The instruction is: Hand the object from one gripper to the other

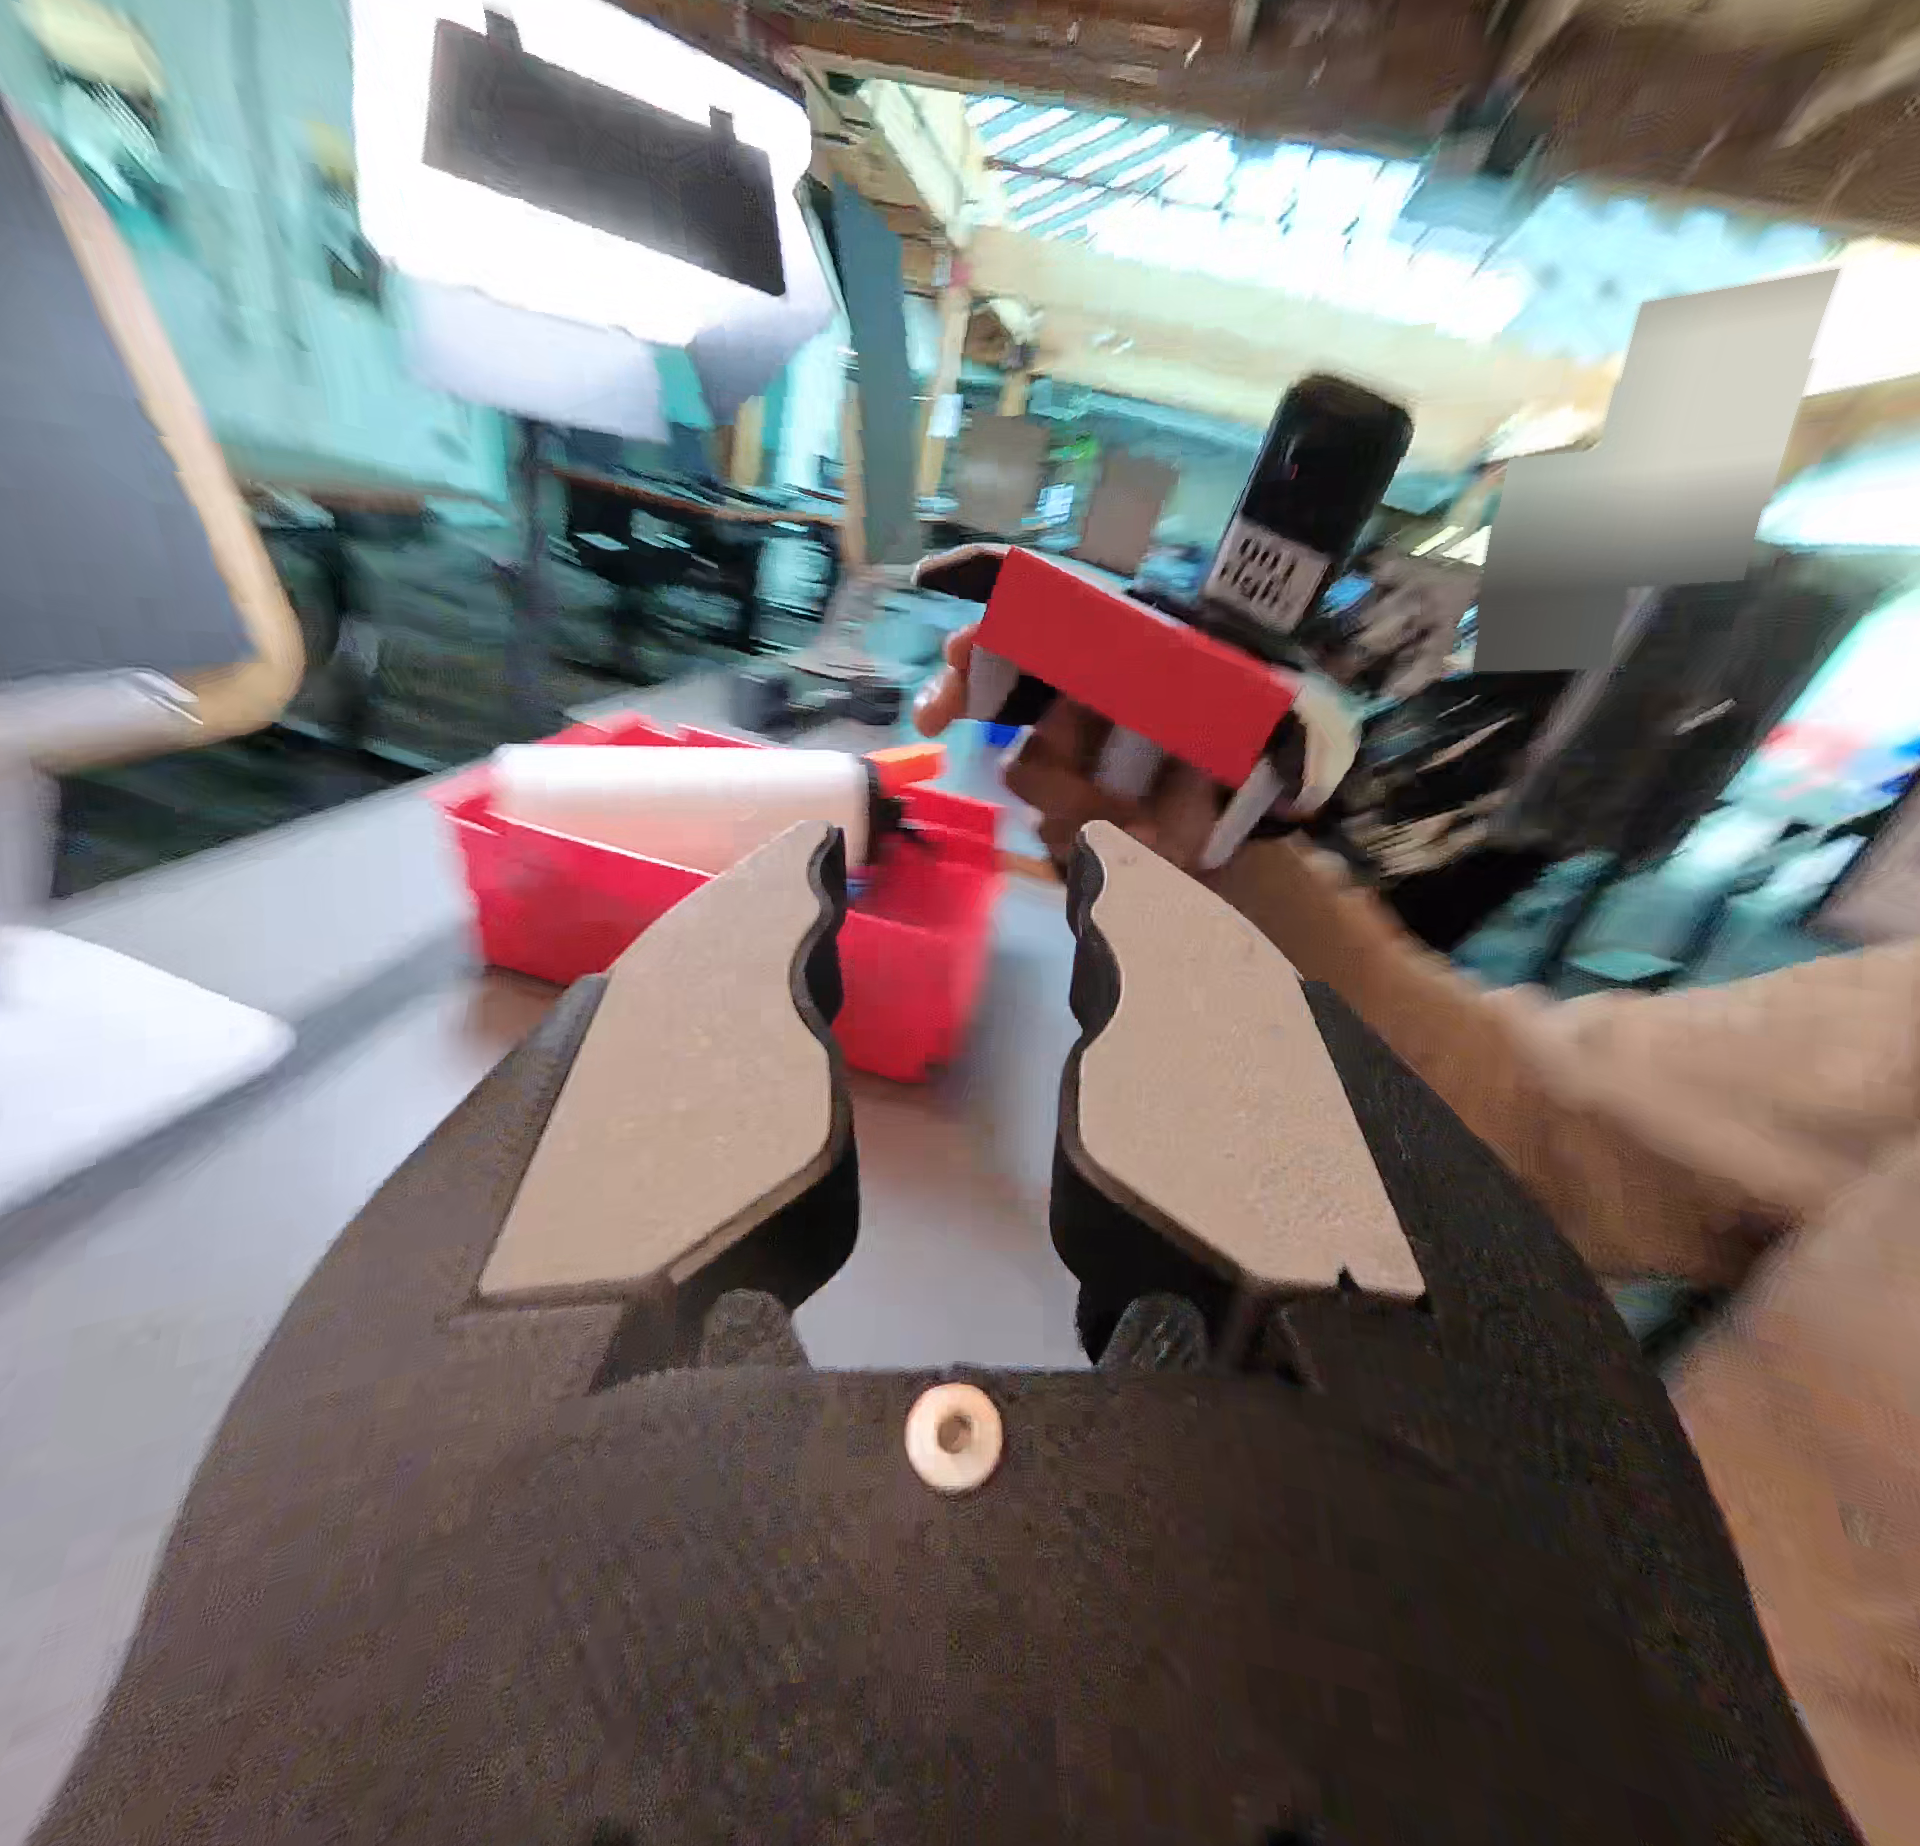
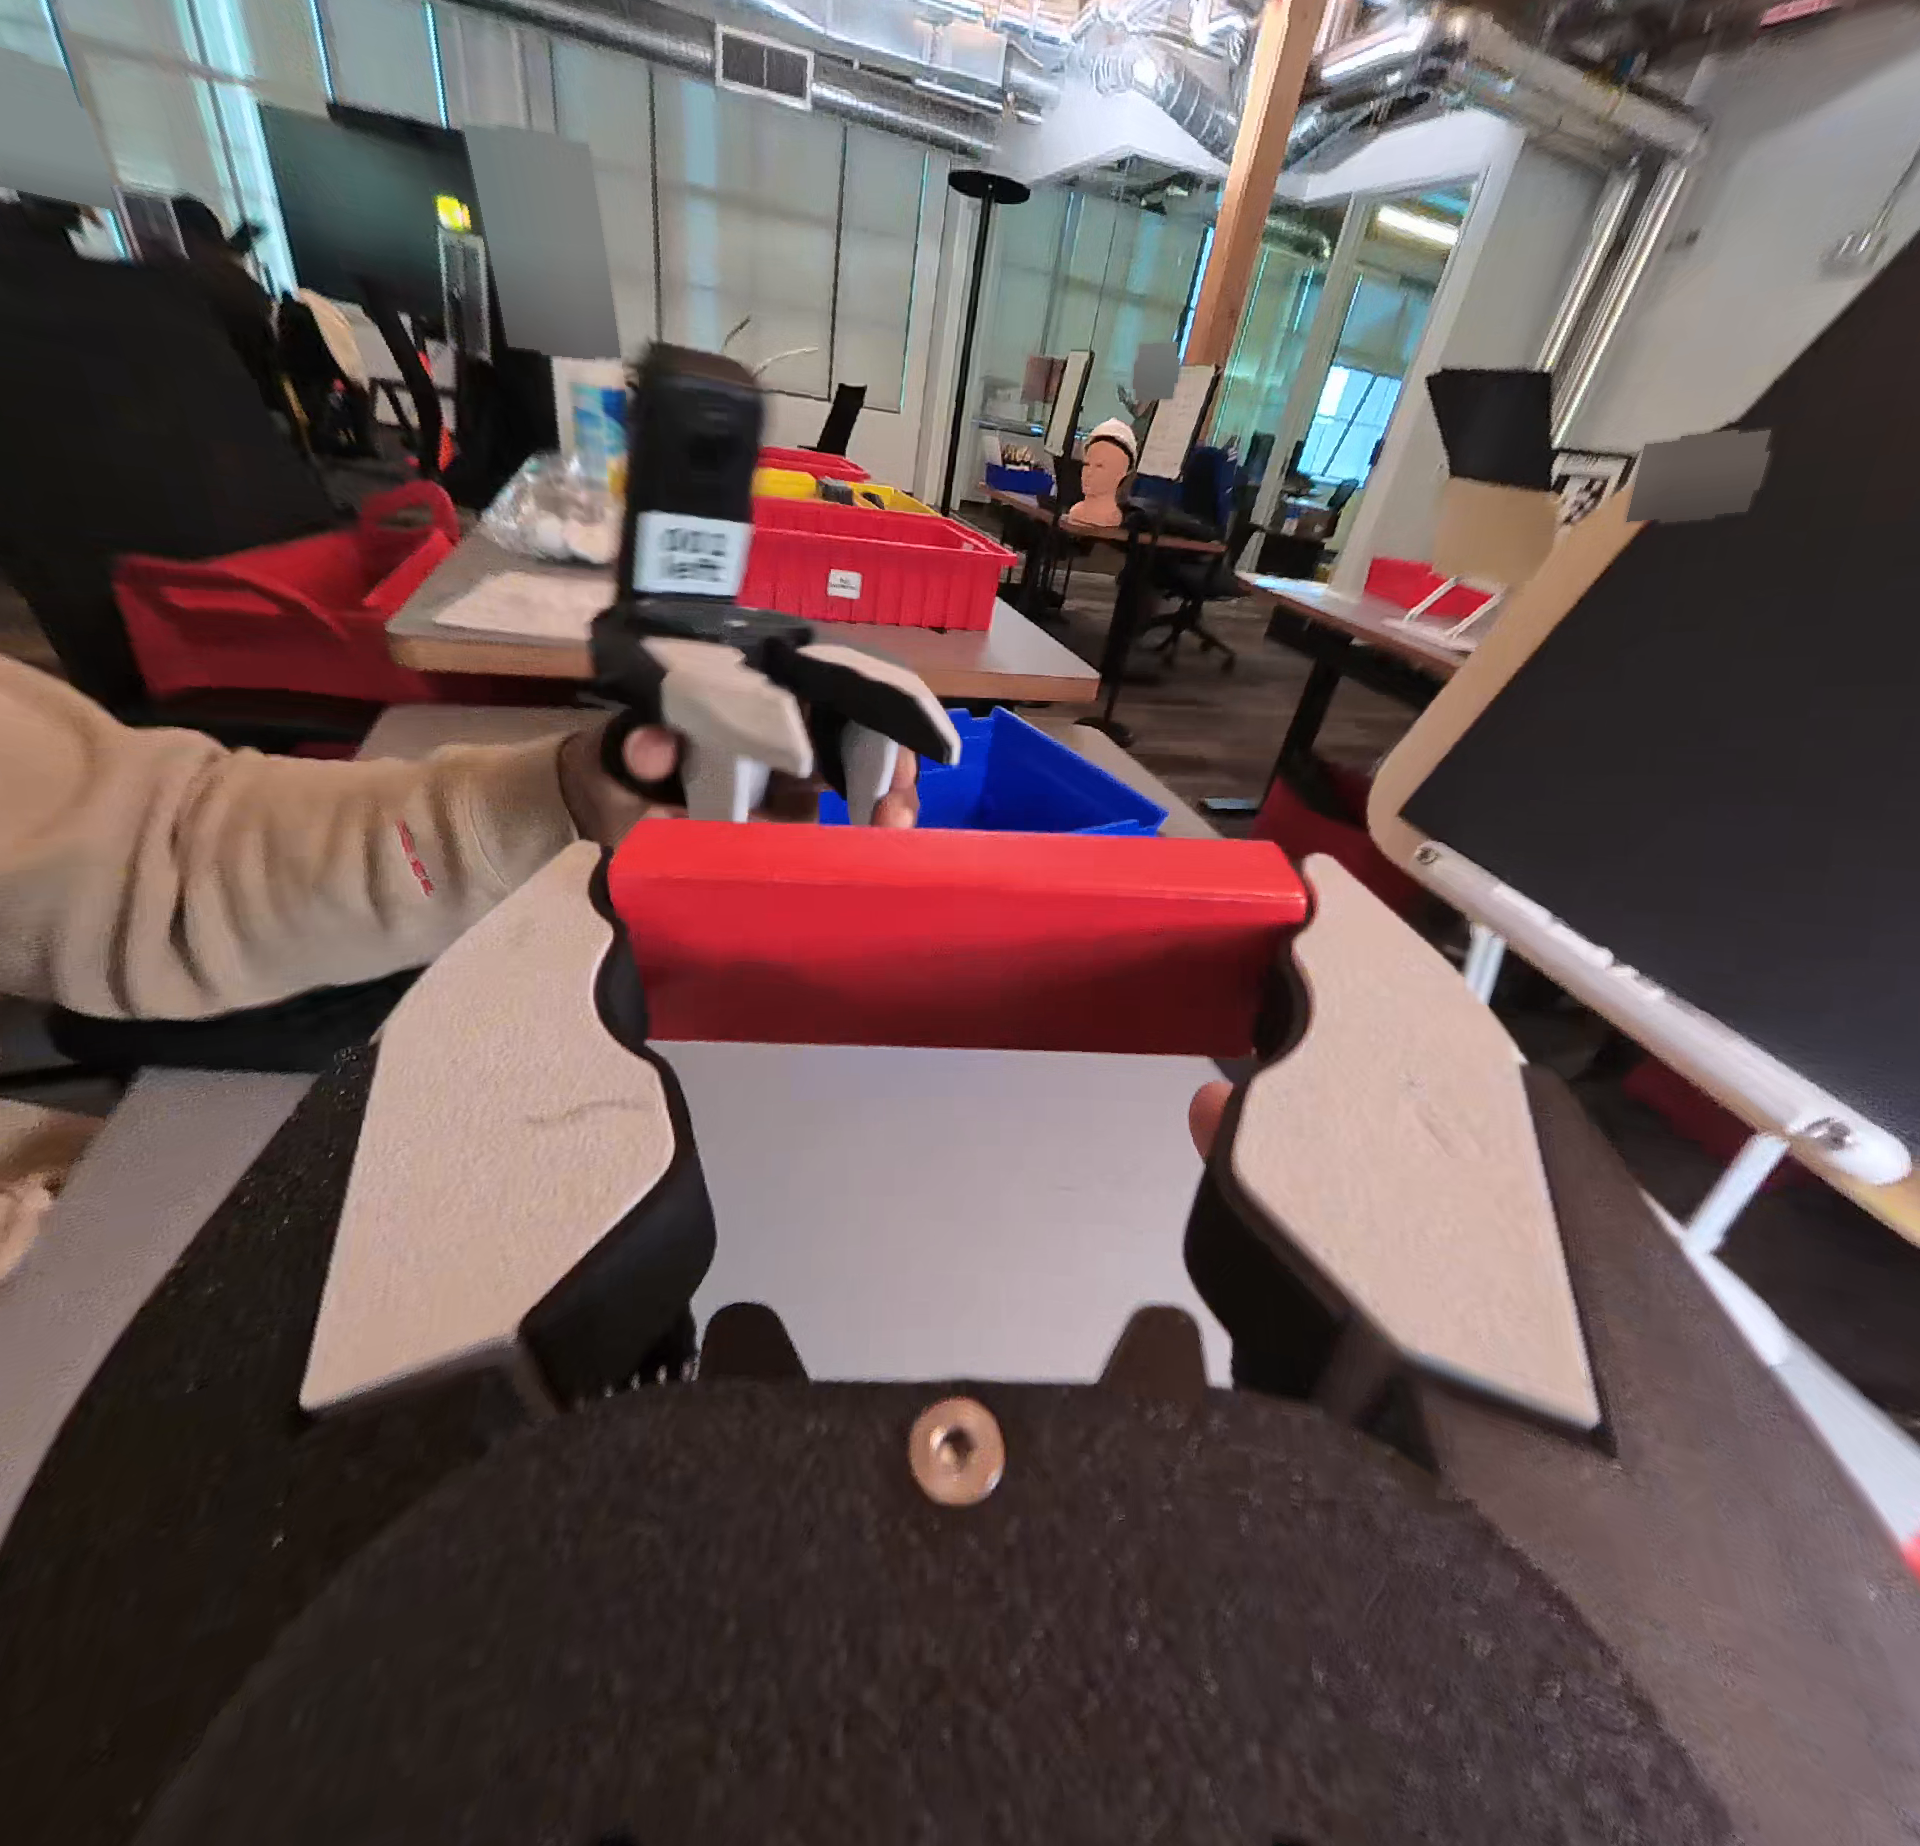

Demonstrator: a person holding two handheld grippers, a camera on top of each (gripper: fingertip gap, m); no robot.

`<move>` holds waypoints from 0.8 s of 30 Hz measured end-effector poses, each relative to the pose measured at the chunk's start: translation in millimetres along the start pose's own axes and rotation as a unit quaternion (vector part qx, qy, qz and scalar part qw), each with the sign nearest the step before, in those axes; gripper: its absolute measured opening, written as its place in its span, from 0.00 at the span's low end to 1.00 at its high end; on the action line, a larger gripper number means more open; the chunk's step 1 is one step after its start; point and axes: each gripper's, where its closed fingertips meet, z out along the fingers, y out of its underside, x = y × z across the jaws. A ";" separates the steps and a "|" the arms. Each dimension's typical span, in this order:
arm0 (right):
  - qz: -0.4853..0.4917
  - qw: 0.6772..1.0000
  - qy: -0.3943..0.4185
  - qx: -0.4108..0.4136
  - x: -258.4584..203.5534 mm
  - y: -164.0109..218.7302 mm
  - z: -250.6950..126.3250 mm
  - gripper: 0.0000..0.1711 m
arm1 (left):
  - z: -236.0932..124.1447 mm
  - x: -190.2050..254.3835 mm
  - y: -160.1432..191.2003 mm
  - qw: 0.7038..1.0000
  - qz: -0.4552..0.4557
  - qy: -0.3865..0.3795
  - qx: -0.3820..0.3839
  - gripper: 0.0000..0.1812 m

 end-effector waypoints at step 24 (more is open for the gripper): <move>0.000 0.997 -0.041 -0.059 -47.0 23.6 53.2 0.51 | -12.4 16.8 -26.8 0.989 -0.067 0.096 0.089 0.19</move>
